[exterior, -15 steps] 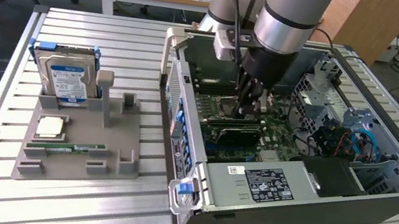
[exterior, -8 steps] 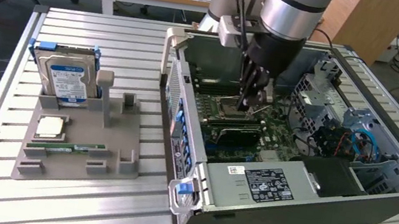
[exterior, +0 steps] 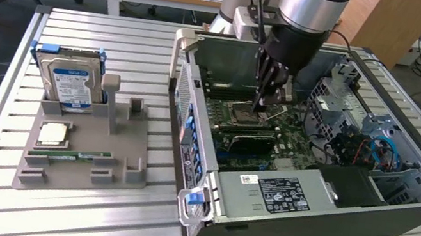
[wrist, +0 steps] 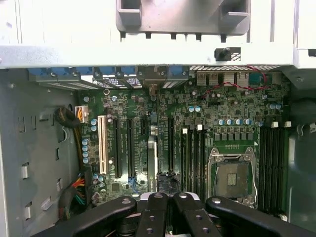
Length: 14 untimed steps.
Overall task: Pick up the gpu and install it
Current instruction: 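Press down on the gpu until it lock into place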
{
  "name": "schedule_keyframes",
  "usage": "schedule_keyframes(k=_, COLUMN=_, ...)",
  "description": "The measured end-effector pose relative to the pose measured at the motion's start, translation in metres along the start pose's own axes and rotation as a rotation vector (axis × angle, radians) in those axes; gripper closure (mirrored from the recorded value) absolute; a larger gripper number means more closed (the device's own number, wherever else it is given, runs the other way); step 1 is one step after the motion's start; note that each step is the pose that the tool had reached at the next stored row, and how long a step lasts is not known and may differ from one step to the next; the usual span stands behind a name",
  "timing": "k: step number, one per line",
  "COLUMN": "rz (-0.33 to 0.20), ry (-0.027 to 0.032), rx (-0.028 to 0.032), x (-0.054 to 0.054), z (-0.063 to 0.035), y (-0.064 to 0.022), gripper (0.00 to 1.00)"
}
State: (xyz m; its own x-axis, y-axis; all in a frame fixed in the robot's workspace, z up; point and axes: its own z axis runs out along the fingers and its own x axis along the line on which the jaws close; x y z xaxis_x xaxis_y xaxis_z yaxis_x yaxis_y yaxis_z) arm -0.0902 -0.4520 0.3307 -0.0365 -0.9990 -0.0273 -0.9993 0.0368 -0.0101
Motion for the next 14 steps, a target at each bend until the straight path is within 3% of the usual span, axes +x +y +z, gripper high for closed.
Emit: schedule_keyframes(k=14, rz=0.000, ry=0.0002, rx=-0.0001, x=0.0000, z=-0.0013, y=0.0000, gripper=0.89)
